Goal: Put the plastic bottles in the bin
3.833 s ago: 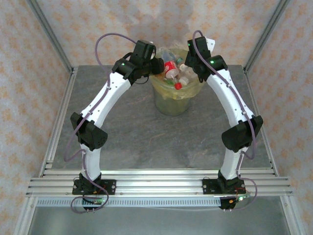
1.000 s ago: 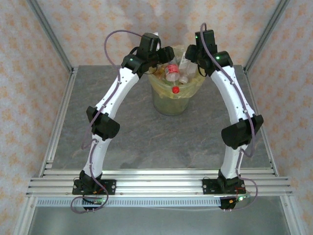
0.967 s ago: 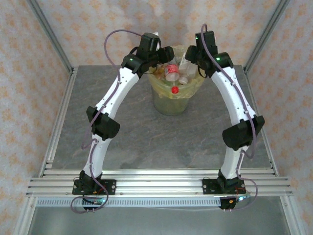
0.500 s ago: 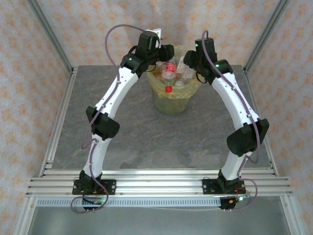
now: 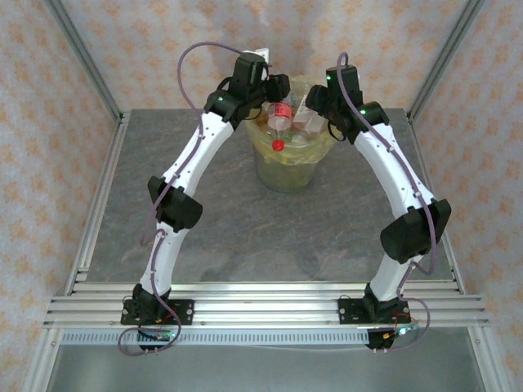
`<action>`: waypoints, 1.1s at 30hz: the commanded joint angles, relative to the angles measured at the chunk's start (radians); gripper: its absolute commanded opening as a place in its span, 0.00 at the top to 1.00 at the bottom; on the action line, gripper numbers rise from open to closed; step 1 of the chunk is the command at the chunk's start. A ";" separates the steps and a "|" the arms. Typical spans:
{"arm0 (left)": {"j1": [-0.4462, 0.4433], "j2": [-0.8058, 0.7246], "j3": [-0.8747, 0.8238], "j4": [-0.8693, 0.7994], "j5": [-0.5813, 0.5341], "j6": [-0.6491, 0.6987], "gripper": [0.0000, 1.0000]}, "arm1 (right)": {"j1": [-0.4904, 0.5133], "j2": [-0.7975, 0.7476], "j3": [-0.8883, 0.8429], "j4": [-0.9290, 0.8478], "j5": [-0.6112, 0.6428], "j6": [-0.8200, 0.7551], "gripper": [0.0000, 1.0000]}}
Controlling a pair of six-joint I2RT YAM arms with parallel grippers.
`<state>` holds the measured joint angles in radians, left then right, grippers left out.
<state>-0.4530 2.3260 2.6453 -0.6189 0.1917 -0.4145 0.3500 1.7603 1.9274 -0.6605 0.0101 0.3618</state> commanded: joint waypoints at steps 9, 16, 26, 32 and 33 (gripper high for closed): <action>0.019 -0.015 0.020 -0.140 0.041 -0.146 0.32 | -0.001 0.009 0.145 -0.185 0.112 -0.110 0.15; 0.019 -0.089 0.008 -0.167 0.032 -0.178 0.16 | 0.005 0.040 0.242 -0.240 0.129 -0.138 0.11; 0.011 -0.271 -0.189 -0.123 -0.012 -0.183 0.13 | 0.007 0.062 0.226 -0.237 0.072 -0.131 0.36; -0.001 -0.343 -0.312 -0.116 -0.049 -0.170 0.22 | 0.008 0.105 0.224 -0.241 0.044 -0.118 0.51; -0.002 -0.353 -0.337 -0.110 -0.049 -0.171 0.25 | 0.007 0.110 0.220 -0.241 0.042 -0.117 0.52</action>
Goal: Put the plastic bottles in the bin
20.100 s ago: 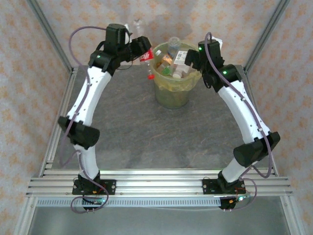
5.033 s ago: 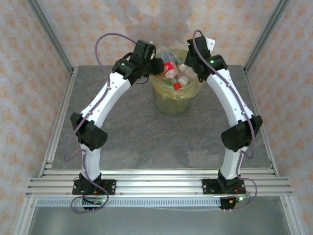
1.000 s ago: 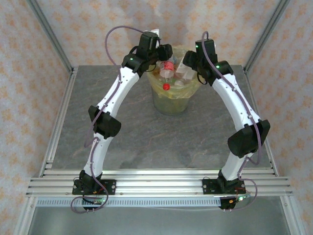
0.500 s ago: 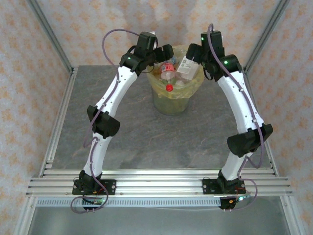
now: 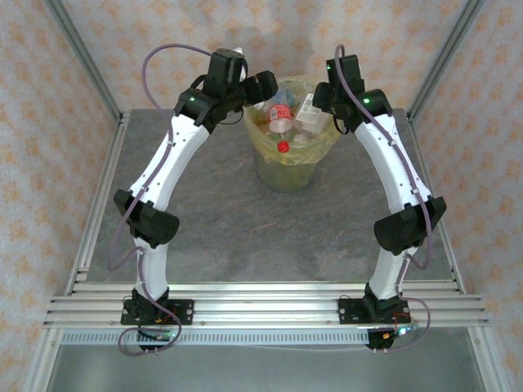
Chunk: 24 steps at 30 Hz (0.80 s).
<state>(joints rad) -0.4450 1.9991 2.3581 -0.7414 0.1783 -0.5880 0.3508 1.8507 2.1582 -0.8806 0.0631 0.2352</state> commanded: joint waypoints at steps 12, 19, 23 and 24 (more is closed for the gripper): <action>-0.020 -0.032 -0.129 0.031 -0.029 -0.015 0.38 | 0.007 0.050 -0.006 -0.052 -0.002 0.006 0.53; -0.035 0.008 -0.107 0.051 0.024 -0.048 0.54 | 0.007 0.034 0.050 -0.075 0.007 -0.007 0.50; -0.052 0.035 -0.092 0.056 0.032 -0.063 0.56 | 0.010 0.020 0.054 -0.078 -0.006 -0.008 0.50; -0.055 0.044 -0.086 0.053 0.036 -0.070 0.57 | 0.011 0.015 0.052 -0.078 -0.011 -0.007 0.50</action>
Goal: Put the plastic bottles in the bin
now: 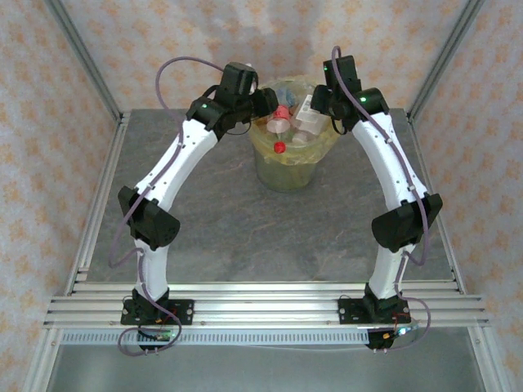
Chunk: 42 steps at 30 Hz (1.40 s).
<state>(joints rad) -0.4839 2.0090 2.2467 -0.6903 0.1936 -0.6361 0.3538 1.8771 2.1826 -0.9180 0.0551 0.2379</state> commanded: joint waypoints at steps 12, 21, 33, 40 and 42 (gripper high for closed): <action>-0.015 0.054 0.055 0.000 0.005 -0.051 0.53 | 0.077 -0.055 0.025 -0.044 -0.041 -0.038 0.46; -0.007 -0.151 -0.053 0.040 -0.125 -0.008 0.25 | 0.164 -0.060 0.062 -0.045 0.010 -0.058 0.36; 0.097 -0.398 -0.374 0.155 -0.173 -0.046 0.23 | 0.181 -0.034 0.152 -0.099 0.120 -0.039 0.27; 0.087 -0.425 -0.484 0.169 -0.112 -0.045 0.37 | 0.209 -0.021 0.145 -0.084 0.032 0.005 0.28; 0.074 -0.418 -0.502 0.161 -0.104 -0.045 0.44 | 0.216 -0.012 0.132 -0.055 -0.027 0.015 0.30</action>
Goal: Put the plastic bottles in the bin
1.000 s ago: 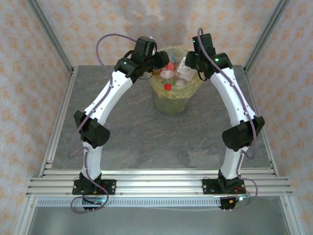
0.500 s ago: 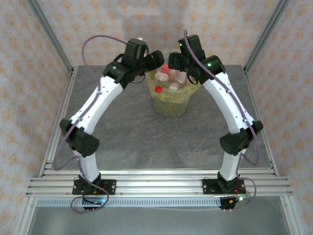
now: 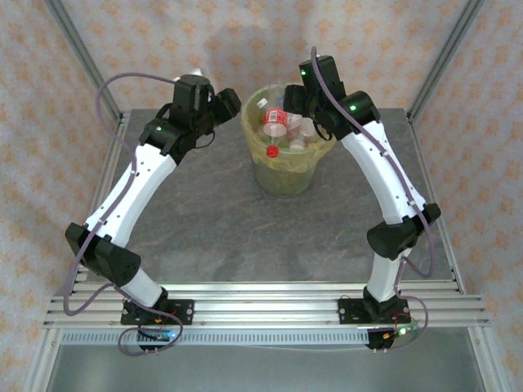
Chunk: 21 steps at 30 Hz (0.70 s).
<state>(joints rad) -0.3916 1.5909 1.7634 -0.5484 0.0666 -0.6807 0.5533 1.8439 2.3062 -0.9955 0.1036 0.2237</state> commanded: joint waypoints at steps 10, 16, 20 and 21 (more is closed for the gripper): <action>-0.086 0.072 -0.007 0.020 0.060 0.000 0.55 | 0.008 0.140 0.063 0.001 0.001 0.073 0.52; -0.102 0.125 0.033 0.008 0.087 0.000 0.56 | -0.027 0.139 0.045 -0.030 0.043 0.091 0.58; -0.105 0.147 0.058 0.001 0.091 0.004 0.56 | -0.029 0.113 0.070 -0.028 0.059 0.054 0.54; -0.106 0.151 0.063 0.001 0.094 0.003 0.56 | -0.029 0.112 0.084 -0.036 0.073 0.047 0.53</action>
<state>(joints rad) -0.4858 1.7241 1.7924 -0.5411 0.1455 -0.6834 0.5262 1.9739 2.3501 -0.9886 0.1177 0.2909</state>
